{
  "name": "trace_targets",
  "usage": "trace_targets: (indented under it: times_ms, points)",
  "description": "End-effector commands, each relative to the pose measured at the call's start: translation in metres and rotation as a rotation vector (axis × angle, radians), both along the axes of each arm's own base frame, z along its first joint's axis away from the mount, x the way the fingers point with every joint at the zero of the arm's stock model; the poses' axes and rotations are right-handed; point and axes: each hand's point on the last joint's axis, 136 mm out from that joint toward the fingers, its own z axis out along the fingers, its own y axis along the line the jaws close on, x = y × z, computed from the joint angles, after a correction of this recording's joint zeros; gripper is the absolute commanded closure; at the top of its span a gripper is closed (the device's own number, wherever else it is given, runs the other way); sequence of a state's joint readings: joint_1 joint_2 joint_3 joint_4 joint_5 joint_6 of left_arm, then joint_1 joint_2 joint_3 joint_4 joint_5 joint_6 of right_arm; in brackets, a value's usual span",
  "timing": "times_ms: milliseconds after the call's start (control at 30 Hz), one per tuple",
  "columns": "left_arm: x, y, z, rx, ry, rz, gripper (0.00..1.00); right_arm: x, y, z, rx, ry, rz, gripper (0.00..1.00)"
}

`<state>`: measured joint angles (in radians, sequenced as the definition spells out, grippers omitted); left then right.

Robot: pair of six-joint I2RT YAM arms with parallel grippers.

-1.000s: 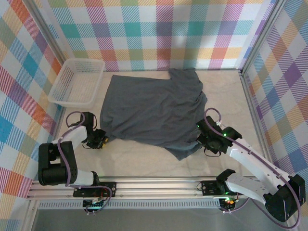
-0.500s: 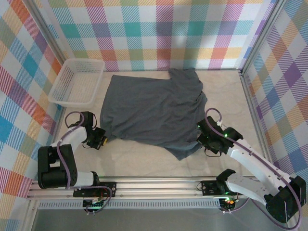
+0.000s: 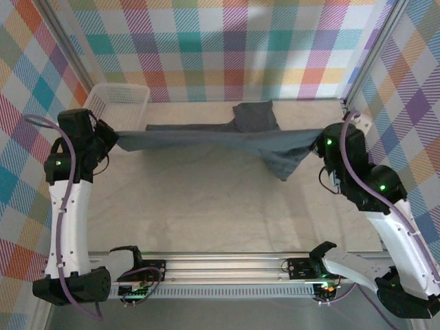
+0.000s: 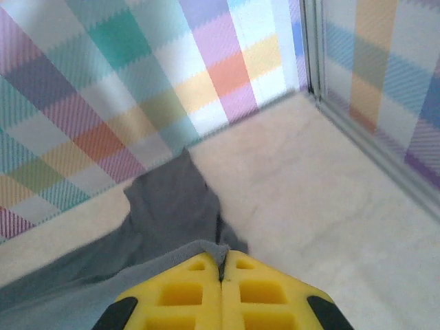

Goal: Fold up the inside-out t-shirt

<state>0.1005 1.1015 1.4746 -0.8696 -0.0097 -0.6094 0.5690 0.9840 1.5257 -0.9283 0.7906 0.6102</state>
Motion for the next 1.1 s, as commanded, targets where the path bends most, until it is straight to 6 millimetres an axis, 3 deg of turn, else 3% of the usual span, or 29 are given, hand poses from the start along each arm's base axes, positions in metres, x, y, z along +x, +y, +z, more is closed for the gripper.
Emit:
trace_targets:
  times_ms: [0,133,200,267,367,533,633,700,800,867,1067]
  points:
    - [-0.017,-0.01,0.041,0.019,-0.083,-0.062,1.0,-0.009,-0.015,0.067,-0.068,-0.167,-0.001,1.0]
    - [-0.032,-0.015,0.123,0.023,-0.288,-0.071,1.0,-0.025,-0.016,0.147,-0.013,-0.378,0.047,1.0]
    - [-0.023,-0.018,0.146,0.023,-0.321,-0.092,1.0,-0.02,-0.013,0.18,-0.043,-0.462,0.052,1.0]
    - [0.004,-0.018,0.153,0.004,-0.324,-0.104,1.0,-0.006,-0.005,0.205,-0.097,-0.511,0.046,1.0]
    - [0.055,-0.017,0.154,-0.046,-0.355,-0.106,1.0,0.033,0.009,0.223,-0.187,-0.546,0.008,1.0]
    - [0.146,-0.025,0.149,-0.062,-0.366,-0.193,1.0,0.123,-0.018,0.216,-0.157,-0.475,-0.071,1.0]
    - [0.182,-0.039,0.156,-0.048,-0.375,-0.282,1.0,0.163,-0.015,0.232,-0.203,-0.532,-0.039,1.0]
    - [0.196,-0.046,0.169,-0.039,-0.433,-0.325,1.0,0.175,-0.015,0.248,-0.23,-0.61,-0.025,1.0]
    - [0.203,-0.048,0.199,-0.024,-0.562,-0.346,1.0,0.176,-0.033,0.277,-0.234,-0.753,-0.073,1.0]
    - [0.195,-0.046,0.224,0.023,-0.646,-0.339,1.0,0.164,-0.042,0.3,-0.193,-0.872,-0.055,1.0]
    - [0.147,-0.046,0.284,0.138,-0.809,-0.325,1.0,0.094,-0.051,0.363,-0.124,-1.157,-0.002,1.0]
